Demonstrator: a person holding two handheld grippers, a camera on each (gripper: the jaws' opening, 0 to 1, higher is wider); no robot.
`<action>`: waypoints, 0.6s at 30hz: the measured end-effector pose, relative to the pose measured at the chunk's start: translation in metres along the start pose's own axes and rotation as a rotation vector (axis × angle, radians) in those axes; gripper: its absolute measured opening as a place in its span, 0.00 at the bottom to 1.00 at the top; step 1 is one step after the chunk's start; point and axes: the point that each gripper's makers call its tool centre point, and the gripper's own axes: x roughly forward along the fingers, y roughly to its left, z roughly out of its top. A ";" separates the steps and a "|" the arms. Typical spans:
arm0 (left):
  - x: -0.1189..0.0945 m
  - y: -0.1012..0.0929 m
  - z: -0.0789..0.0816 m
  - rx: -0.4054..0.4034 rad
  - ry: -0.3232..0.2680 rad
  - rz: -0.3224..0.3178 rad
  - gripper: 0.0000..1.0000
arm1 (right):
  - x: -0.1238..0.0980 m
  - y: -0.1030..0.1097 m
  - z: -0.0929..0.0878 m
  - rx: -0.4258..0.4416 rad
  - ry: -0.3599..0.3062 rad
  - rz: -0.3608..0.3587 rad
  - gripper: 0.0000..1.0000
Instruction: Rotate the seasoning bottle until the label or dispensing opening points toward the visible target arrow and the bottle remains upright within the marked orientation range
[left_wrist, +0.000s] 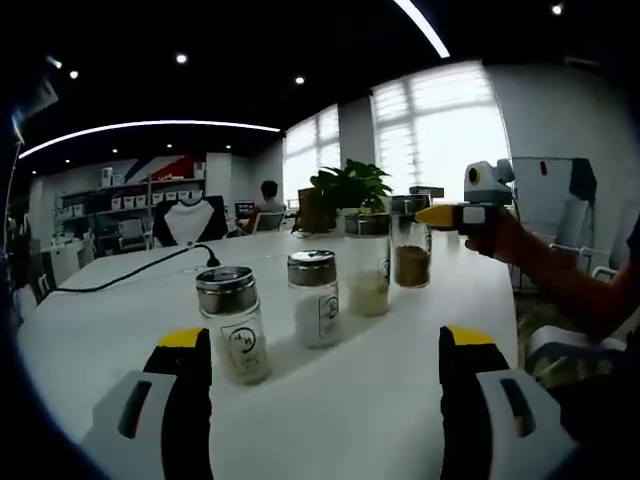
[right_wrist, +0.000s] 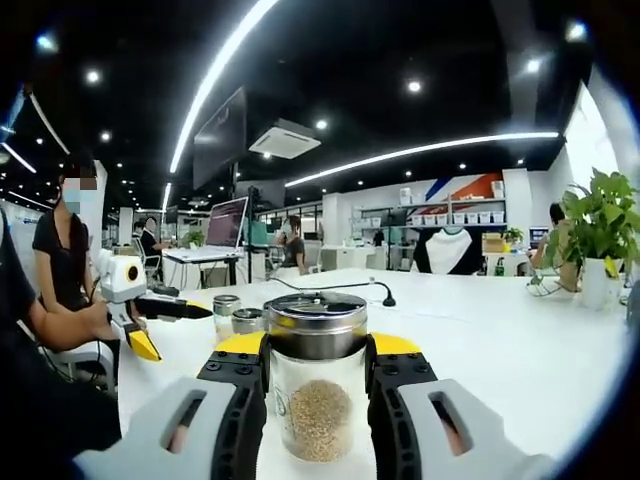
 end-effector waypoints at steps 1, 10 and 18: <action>0.000 0.000 -0.001 0.005 0.004 0.003 1.00 | 0.000 -0.001 -0.002 -0.002 0.003 -0.002 0.35; -0.001 0.002 -0.002 -0.026 -0.004 0.002 1.00 | 0.002 -0.019 -0.014 -0.031 0.045 -0.008 0.35; 0.000 -0.001 -0.002 -0.040 -0.010 -0.013 1.00 | -0.002 -0.026 -0.022 0.000 0.047 0.066 0.36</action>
